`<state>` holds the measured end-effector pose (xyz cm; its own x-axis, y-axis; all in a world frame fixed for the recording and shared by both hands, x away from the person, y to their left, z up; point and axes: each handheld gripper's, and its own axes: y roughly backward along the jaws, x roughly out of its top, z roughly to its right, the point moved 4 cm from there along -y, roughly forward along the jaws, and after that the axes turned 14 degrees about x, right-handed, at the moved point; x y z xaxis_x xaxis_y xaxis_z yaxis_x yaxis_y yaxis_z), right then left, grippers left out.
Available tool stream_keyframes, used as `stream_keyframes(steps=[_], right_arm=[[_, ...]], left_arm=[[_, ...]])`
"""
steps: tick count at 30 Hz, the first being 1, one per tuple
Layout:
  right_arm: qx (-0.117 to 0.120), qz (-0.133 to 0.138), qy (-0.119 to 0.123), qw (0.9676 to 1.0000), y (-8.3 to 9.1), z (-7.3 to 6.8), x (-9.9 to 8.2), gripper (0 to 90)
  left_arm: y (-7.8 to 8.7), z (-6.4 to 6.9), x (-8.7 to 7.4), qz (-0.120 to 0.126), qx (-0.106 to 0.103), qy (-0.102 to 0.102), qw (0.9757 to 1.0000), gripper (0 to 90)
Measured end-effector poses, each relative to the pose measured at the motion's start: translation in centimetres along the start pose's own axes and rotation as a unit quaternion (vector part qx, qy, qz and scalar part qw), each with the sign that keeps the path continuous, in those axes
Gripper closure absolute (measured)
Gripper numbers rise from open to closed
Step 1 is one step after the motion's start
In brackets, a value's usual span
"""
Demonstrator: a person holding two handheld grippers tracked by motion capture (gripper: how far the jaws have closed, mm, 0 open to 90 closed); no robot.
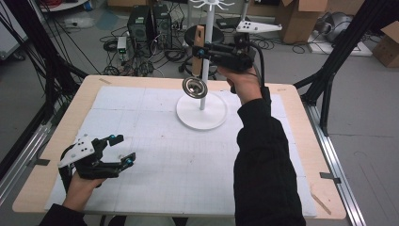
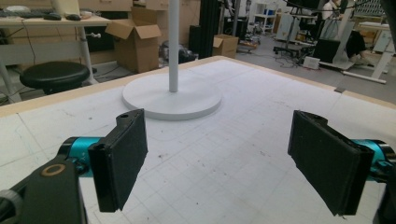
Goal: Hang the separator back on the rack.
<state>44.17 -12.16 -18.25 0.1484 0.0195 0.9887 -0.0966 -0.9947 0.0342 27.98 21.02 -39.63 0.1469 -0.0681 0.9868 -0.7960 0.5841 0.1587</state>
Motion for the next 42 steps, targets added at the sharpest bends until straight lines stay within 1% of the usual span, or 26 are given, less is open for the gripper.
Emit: stream_keyframes(steps=[3,6,8,10,11,13,16,18,24,27,28,30,32,36,39,42], right_arm=[[-0.002,-0.004,0.001,1.0,0.0,0.9,0.8,72.4],[0.004,-0.003,0.002,1.0,0.1,1.5,1.5,72.4],[0.006,-0.007,0.003,0.9999,0.1,2.0,2.0,72.4],[0.005,-0.004,0.003,1.0,0.1,2.5,2.3,72.4],[0.005,-0.008,-0.001,1.0,0.2,2.7,2.4,72.5],[0.003,-0.006,-0.008,0.9999,0.3,3.2,2.4,72.4],[0.002,0.004,-0.009,0.9999,0.8,4.0,2.3,72.5],[0.002,0.006,-0.013,0.9999,1.0,4.2,2.2,72.4],[-0.001,0.013,-0.013,0.9998,1.5,5.0,2.3,72.5],[0.0,0.011,-0.015,0.9998,1.3,5.3,2.4,72.4],[0.0,0.014,-0.019,0.9997,1.2,5.4,2.4,72.4],[-0.003,0.022,-0.018,0.9996,1.2,5.7,2.5,72.5],[-0.003,0.023,-0.022,0.9995,1.1,5.9,2.3,72.5],[-0.012,0.023,-0.033,0.9991,1.0,6.4,2.0,72.5],[-0.015,0.024,-0.033,0.9991,0.9,6.5,1.9,72.5],[-0.025,0.018,-0.037,0.9988,0.8,6.7,1.6,72.4]], left_arm=[[0.0,0.0,0.0,0.002,-0.001,0.004,1.0,20.2],[0.0,0.0,0.1,0.003,-0.002,0.008,1.0,20.3],[-0.1,0.0,0.0,0.002,-0.001,0.008,1.0,20.3],[0.0,0.0,0.1,0.004,-0.001,0.009,1.0,20.3],[0.0,0.0,0.1,0.005,-0.001,0.011,0.9999,20.3],[0.0,-0.1,0.1,0.005,0.0,0.012,0.9999,20.3],[0.0,-0.1,0.1,0.005,0.0,0.009,0.9999,20.3],[0.0,-0.1,0.2,0.005,-0.001,0.01,0.9999,20.3],[-0.1,-0.1,0.1,0.004,-0.001,0.01,0.9999,20.3],[-0.1,-0.2,0.1,0.004,0.0,0.011,0.9999,20.3],[-0.1,-0.2,0.1,0.004,0.0,0.011,0.9999,20.3],[0.0,-0.2,0.1,0.005,0.001,0.011,0.9999,20.3],[0.0,-0.2,0.1,0.005,0.001,0.01,0.9999,20.3],[0.0,-0.1,0.2,0.005,-0.001,0.01,0.9999,20.4],[0.1,-0.1,0.2,0.004,-0.001,0.011,0.9999,20.3],[0.1,-0.1,0.2,0.006,-0.001,0.012,0.9999,20.3]])
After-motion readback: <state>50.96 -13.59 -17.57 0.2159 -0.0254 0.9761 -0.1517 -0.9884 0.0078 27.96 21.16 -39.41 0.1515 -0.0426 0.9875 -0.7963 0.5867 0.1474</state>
